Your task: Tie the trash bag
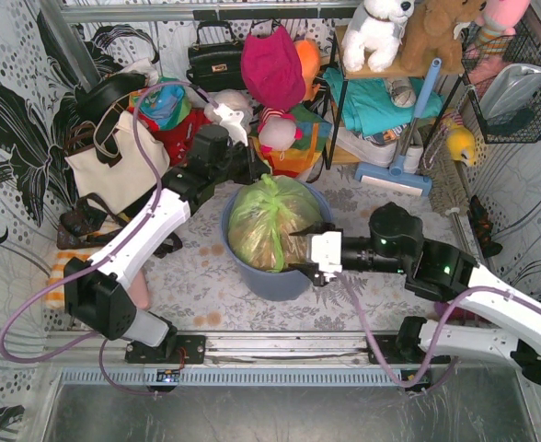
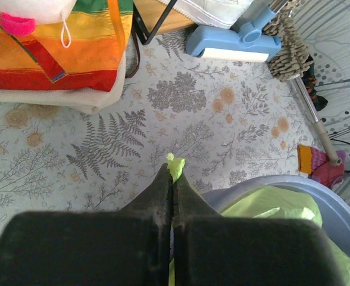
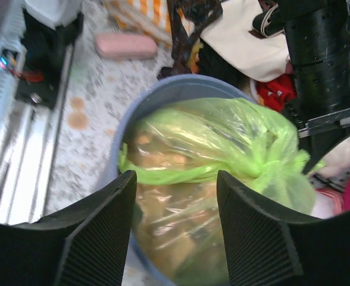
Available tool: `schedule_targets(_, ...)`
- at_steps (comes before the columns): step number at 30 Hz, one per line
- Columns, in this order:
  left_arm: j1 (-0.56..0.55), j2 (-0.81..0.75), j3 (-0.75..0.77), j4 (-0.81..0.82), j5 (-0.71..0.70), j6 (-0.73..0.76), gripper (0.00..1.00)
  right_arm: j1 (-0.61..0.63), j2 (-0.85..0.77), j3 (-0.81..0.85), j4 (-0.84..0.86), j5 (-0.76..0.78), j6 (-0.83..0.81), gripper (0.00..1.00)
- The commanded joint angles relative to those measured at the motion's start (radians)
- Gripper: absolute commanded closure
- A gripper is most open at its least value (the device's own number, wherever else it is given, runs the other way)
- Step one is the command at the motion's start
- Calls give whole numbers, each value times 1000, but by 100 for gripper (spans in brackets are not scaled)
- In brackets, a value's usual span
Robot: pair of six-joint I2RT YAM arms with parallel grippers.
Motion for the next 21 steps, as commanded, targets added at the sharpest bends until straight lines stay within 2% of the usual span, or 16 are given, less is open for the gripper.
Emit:
schedule_targets(1, 2, 38, 40, -71, -18, 14, 100, 4, 103, 143, -192, 67, -277, 46)
schedule_targets(4, 2, 67, 62, -88, -53, 25, 100, 5, 169, 187, -280, 75, -331, 49)
schedule_targets(6, 2, 92, 83, -96, -56, 34, 100, 5, 163, 142, -232, 79, -364, 48)
schedule_targets(9, 2, 133, 127, -124, -82, 42, 100, -11, 208, 189, -210, 84, -273, 46)
schedule_targets(12, 2, 160, 158, -134, -81, 41, 100, -61, 289, 286, -222, 89, -35, 43)
schedule_targets(14, 2, 164, 164, -130, -76, 40, 100, -64, 293, 273, -172, 114, 157, 42)
schedule_targets(18, 2, 158, 155, -122, -75, 41, 100, -63, 286, 249, -102, 281, 636, 47)
schedule_targets(19, 1, 158, 153, -124, -74, 42, 100, -64, 291, 262, -126, 347, 768, 47)
schedule_targets(20, 2, 158, 150, -124, -73, 42, 100, -64, 297, 276, -171, 382, 809, 47)
schedule_targets(21, 2, 158, 145, -123, -72, 42, 100, -64, 298, 283, -212, 415, 985, 48)
